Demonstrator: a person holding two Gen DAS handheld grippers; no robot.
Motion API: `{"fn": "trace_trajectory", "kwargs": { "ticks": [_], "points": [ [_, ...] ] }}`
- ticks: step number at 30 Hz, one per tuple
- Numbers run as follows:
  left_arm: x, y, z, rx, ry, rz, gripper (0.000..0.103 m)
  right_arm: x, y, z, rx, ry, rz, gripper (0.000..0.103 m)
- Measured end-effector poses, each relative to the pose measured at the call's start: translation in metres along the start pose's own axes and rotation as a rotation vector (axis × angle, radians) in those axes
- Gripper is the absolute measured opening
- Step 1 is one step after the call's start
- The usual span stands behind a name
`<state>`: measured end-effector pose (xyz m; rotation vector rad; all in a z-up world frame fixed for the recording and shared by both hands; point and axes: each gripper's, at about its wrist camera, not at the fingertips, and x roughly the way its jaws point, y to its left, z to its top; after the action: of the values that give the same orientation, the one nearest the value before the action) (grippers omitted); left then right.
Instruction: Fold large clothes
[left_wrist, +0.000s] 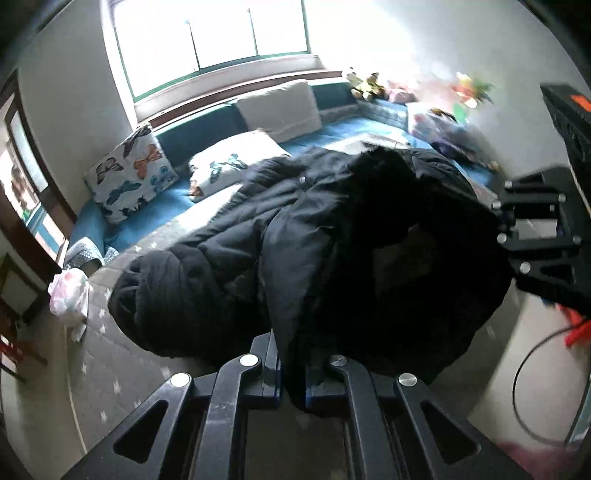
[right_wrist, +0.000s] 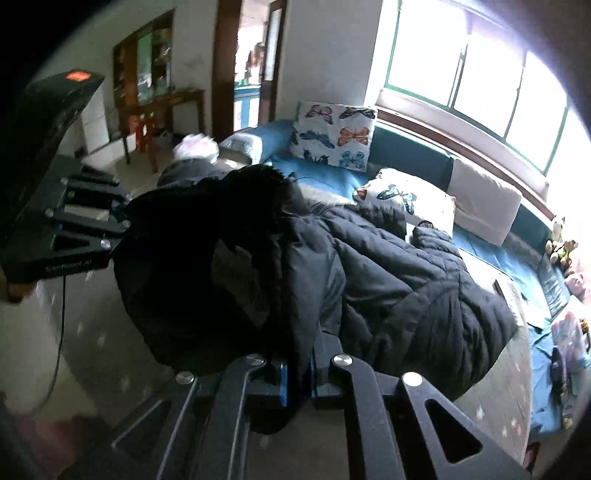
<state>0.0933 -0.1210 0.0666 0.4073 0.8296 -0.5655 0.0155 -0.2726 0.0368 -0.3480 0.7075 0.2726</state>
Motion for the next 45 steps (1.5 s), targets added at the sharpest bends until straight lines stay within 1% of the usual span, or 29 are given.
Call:
{"fn": "trace_trajectory", "kwargs": {
  "ticks": [2, 3, 6, 9, 12, 14, 15, 16, 17, 18, 19, 20, 21, 22, 23, 25, 27, 28, 30, 31, 32, 33, 34, 35, 37, 40, 41, 43, 45],
  "points": [
    [-0.008, -0.023, -0.030, 0.022, 0.013, -0.024, 0.007, -0.008, 0.016, -0.024, -0.027, 0.038, 0.007, 0.009],
    [-0.010, -0.034, -0.046, 0.027, 0.033, -0.036, 0.008, -0.007, 0.023, -0.038, -0.031, 0.076, 0.021, 0.009],
    [-0.008, -0.067, -0.087, 0.067, 0.087, -0.062, 0.012, 0.003, 0.037, -0.072, -0.044, 0.189, 0.053, 0.013],
    [-0.009, -0.095, -0.126, 0.117, 0.157, -0.082, 0.018, 0.010, 0.043, -0.100, -0.040, 0.288, 0.060, 0.013],
    [-0.022, -0.108, -0.147, 0.116, 0.215, -0.134, 0.022, -0.001, 0.033, -0.106, 0.010, 0.343, 0.122, 0.013],
    [-0.038, -0.103, -0.152, 0.101, 0.216, -0.136, 0.027, -0.012, 0.023, -0.095, 0.031, 0.346, 0.146, 0.013],
    [-0.045, -0.099, -0.151, 0.084, 0.209, -0.132, 0.037, -0.018, 0.016, -0.087, 0.040, 0.336, 0.152, 0.013],
    [-0.052, -0.095, -0.147, 0.068, 0.201, -0.129, 0.055, -0.023, 0.009, -0.078, 0.045, 0.322, 0.154, 0.013],
    [-0.061, -0.089, -0.145, 0.047, 0.183, -0.120, 0.066, -0.025, 0.005, -0.074, 0.046, 0.316, 0.153, 0.016],
    [-0.069, -0.080, -0.139, 0.032, 0.154, -0.102, 0.080, -0.027, -0.001, -0.068, 0.048, 0.302, 0.148, 0.022],
    [-0.074, -0.071, -0.131, 0.028, 0.130, -0.080, 0.083, -0.026, -0.006, -0.064, 0.053, 0.280, 0.139, 0.029],
    [-0.079, -0.060, -0.123, 0.025, 0.100, -0.035, 0.083, -0.026, -0.008, -0.058, 0.056, 0.252, 0.124, 0.048],
    [-0.080, -0.051, -0.115, 0.016, 0.086, -0.002, 0.083, -0.023, -0.011, -0.054, 0.058, 0.227, 0.110, 0.065],
    [-0.074, -0.034, -0.100, 0.000, 0.079, 0.026, 0.083, -0.017, -0.016, -0.048, 0.061, 0.203, 0.096, 0.068],
    [-0.070, -0.020, -0.090, -0.022, 0.082, 0.044, 0.083, -0.006, -0.023, -0.036, 0.065, 0.187, 0.087, 0.068],
    [-0.060, 0.009, -0.069, -0.067, 0.103, 0.046, 0.083, 0.010, -0.038, -0.023, 0.081, 0.162, 0.085, 0.068],
    [-0.044, 0.037, -0.048, -0.113, 0.116, 0.059, 0.083, 0.020, -0.042, -0.015, 0.098, 0.156, 0.086, 0.068],
    [-0.032, 0.053, -0.036, -0.126, 0.123, 0.061, 0.083, 0.034, -0.048, -0.005, 0.108, 0.149, 0.090, 0.068],
    [-0.010, 0.089, -0.010, -0.165, 0.124, 0.092, 0.083, 0.049, -0.052, 0.004, 0.109, 0.141, 0.082, 0.068],
    [0.003, 0.104, 0.002, -0.179, 0.137, 0.090, 0.083, 0.052, -0.053, 0.005, 0.119, 0.136, 0.082, 0.068],
    [0.017, 0.119, 0.013, -0.190, 0.152, 0.074, 0.083, 0.063, -0.057, 0.008, 0.135, 0.141, 0.096, 0.068],
    [0.030, 0.135, 0.023, -0.220, 0.156, 0.074, 0.083, 0.077, -0.062, 0.010, 0.148, 0.154, 0.098, 0.068],
    [0.038, 0.150, 0.030, -0.233, 0.166, 0.070, 0.083, 0.088, -0.066, 0.008, 0.161, 0.174, 0.097, 0.068],
    [0.052, 0.165, 0.037, -0.252, 0.192, 0.054, 0.083, 0.106, -0.069, 0.004, 0.174, 0.220, 0.106, 0.068],
    [0.076, 0.188, 0.044, -0.299, 0.221, 0.039, 0.083, 0.120, -0.072, -0.008, 0.187, 0.276, 0.125, 0.068],
    [0.114, 0.215, 0.051, -0.361, 0.281, -0.043, 0.083, 0.133, -0.072, -0.034, 0.194, 0.345, 0.151, 0.068],
    [0.127, 0.218, 0.051, -0.372, 0.304, -0.061, 0.083, 0.135, -0.072, -0.041, 0.197, 0.368, 0.157, 0.068],
    [0.150, 0.219, 0.052, -0.366, 0.345, -0.061, 0.083, 0.140, -0.070, -0.055, 0.200, 0.415, 0.166, 0.068],
    [0.171, 0.215, 0.049, -0.364, 0.377, -0.061, 0.083, 0.142, -0.064, -0.069, 0.157, 0.452, 0.160, 0.068]
  ]
}}
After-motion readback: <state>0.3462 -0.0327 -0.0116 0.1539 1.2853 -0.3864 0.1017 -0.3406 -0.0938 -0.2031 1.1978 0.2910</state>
